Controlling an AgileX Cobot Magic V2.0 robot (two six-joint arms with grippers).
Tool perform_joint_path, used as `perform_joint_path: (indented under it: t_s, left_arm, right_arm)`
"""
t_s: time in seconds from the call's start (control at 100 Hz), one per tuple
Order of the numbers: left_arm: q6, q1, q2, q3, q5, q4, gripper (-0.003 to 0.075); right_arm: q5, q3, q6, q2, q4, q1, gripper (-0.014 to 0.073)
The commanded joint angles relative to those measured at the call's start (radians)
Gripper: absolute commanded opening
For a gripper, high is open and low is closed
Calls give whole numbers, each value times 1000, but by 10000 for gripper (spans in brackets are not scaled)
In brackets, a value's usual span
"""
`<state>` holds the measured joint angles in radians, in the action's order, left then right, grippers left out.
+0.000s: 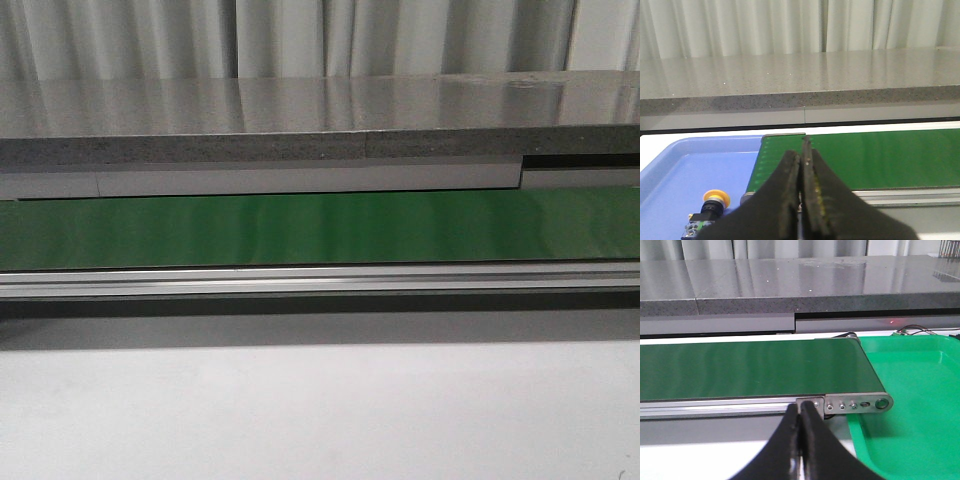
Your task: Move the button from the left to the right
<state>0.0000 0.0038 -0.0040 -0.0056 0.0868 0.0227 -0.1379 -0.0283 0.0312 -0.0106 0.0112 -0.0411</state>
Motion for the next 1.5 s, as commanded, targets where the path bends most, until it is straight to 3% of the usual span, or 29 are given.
perform_joint_path:
  t_s: [0.0,0.53,0.76,0.93,1.24,1.49]
  left_arm:
    - [-11,-5,-33,58,-87,0,-20]
    - [-11,-5,-33,56,-111,0,-20]
    - [-11,-5,-15,-40,-87,-5,-20]
    - [-11,-5,81,-207,108,-62,-20]
    - [-11,-5,398,-557,615,-62,-20]
    - [-11,-5,567,-657,708,-71,-20]
  right_arm:
    - [79,15,0,-19,-2,3,-68]
    - [79,15,0,-19,-2,3,-68]
    - [79,15,0,-19,-2,3,-68]
    - [79,15,0,-19,-2,3,-68]
    - [79,15,0,-19,-2,3,-68]
    - [79,15,0,-19,-2,3,-68]
